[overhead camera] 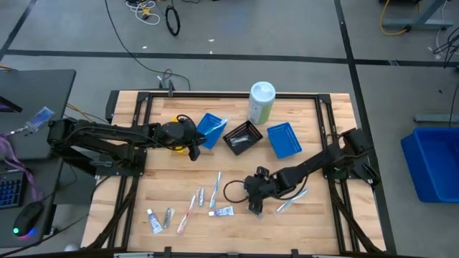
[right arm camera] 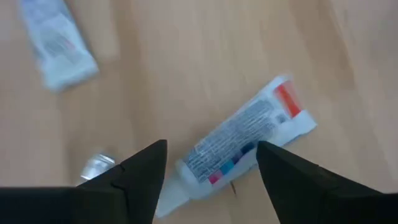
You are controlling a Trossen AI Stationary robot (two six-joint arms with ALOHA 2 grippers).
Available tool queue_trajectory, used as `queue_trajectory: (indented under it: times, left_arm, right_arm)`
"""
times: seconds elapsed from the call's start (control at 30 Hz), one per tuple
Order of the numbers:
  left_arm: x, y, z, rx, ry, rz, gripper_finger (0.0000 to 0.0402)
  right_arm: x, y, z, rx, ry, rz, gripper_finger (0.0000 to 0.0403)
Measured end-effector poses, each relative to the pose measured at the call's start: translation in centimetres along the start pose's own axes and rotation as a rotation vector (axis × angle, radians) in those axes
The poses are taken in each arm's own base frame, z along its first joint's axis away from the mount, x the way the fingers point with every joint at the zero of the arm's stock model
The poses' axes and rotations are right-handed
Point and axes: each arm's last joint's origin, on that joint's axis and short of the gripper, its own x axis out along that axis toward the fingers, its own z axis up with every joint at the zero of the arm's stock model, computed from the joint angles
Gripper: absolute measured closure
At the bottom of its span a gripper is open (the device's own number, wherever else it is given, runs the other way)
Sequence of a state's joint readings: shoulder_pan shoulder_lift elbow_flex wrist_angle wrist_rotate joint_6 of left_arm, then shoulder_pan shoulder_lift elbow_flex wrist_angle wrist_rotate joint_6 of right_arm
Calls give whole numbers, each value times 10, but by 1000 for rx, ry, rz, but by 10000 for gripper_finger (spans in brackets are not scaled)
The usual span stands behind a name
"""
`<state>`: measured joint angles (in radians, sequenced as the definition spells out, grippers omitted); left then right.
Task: Pick & Place Travel size toiletries
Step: Put the white toothpaste into the right blue basket
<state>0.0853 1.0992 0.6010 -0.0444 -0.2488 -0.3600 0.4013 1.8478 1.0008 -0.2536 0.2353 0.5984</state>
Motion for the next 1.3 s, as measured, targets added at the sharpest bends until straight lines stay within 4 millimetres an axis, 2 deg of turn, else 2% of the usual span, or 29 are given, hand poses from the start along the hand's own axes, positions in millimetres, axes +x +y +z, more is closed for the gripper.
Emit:
queue_trajectory:
  times: [0.17, 0.3, 0.47, 0.67, 0.8, 0.97, 1.1, 1.3]
  left_arm:
    - [0, 0, -1, 1, 9, 0, 297]
    - [0, 0, -1, 2, 11, -1, 297]
    - [0, 0, -2, 3, 16, 2, 297]
    - [0, 0, -2, 3, 17, 2, 297]
    - [0, 0, -2, 3, 16, 3, 297]
    - [0, 0, -2, 3, 17, 2, 297]
    - [0, 0, -2, 2, 16, -3, 297]
    - [0, -1, -1, -17, 12, -5, 297]
  right_arm:
    - [6, 0, -3, 3, 16, -28, 134]
    - [7, -1, -3, -33, 14, -45, 154]
    - [7, -3, -6, -110, 41, -69, 206]
    - [7, -4, -6, -113, 40, -79, 287]
    - [3, -5, -4, -111, 24, -85, 321]
    - [-13, -7, 0, -129, 0, -75, 329]
    - [-37, -10, 8, -140, -48, -87, 330]
    - [-89, -35, 13, -119, -134, -304, 330]
